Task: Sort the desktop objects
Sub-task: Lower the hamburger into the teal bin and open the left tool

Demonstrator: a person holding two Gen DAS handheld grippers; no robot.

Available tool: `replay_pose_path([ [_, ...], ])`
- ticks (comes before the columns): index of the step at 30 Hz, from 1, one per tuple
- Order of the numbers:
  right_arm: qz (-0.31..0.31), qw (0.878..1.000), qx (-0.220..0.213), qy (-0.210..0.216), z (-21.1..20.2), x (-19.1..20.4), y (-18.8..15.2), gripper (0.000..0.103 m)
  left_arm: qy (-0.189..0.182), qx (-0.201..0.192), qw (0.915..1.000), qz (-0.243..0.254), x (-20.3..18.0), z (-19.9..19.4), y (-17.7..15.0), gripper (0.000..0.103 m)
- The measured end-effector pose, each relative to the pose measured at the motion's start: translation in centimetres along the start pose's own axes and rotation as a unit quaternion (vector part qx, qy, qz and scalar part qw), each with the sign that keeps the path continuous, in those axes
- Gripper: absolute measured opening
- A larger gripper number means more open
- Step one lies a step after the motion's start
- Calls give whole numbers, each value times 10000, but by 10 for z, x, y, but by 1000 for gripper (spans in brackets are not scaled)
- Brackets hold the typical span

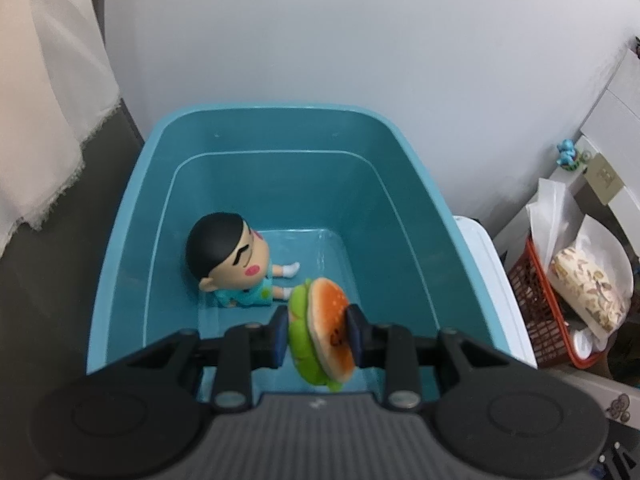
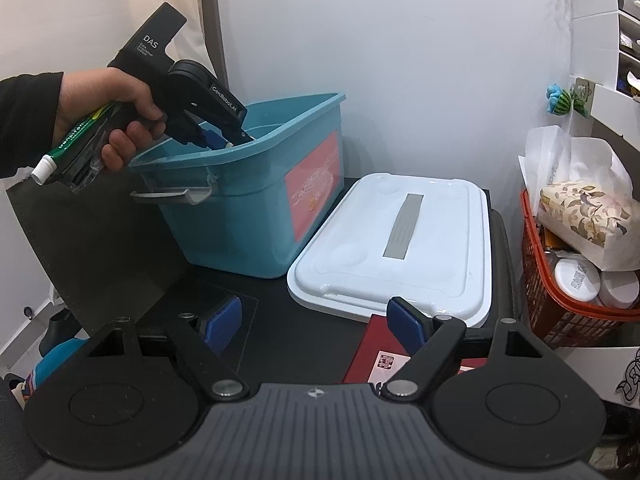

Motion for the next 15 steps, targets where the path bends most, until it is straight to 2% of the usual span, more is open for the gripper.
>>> replay_pose_path([
  [10, 43, 10000, -45, 37, -4, -4, 2, 84, 112, -26, 9999, -7, -3, -2, 7, 40],
  [15, 70, 9999, -102, 80, -7, -4, 4, 84, 224, 23, 9997, 14, -2, -2, 7, 40],
])
Point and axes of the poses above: each gripper's, at about its wrist camera, not at the fingertips, and z roughly the way its jaws point, x to its left, y to its top, the point moved 7 cm from there along z, roughly the way its jaws point, and after that the axes turned 10 degrees about z, right-handed, at the moved point
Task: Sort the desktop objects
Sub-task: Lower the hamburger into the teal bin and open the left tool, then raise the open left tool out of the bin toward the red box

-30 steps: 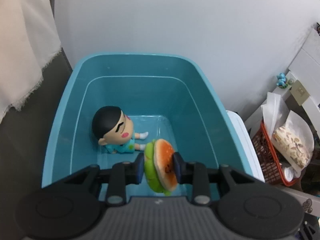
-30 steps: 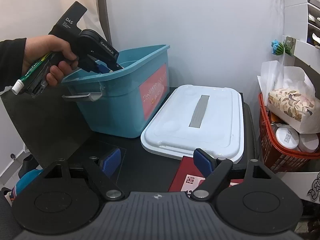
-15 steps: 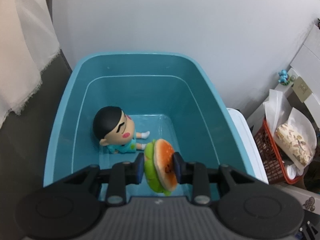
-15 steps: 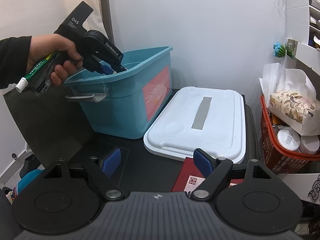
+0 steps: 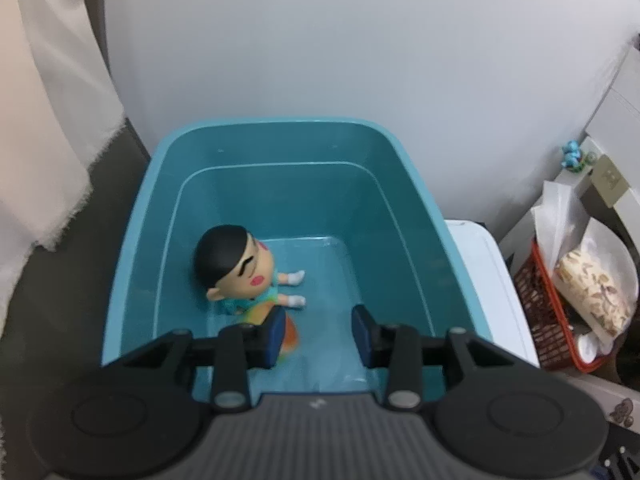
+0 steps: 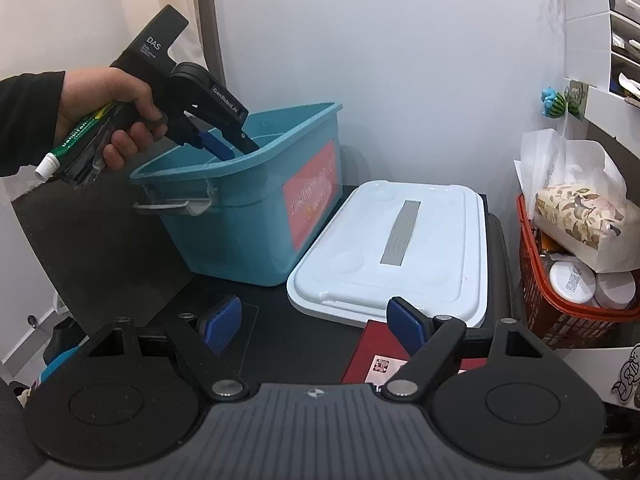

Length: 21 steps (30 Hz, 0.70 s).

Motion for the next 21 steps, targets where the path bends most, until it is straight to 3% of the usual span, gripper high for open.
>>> replay_pose_path([
  [21, -90, 9999, -70, 52, -13, 0, -4, 84, 122, -78, 9999, -10, -4, -27, -14, 40],
])
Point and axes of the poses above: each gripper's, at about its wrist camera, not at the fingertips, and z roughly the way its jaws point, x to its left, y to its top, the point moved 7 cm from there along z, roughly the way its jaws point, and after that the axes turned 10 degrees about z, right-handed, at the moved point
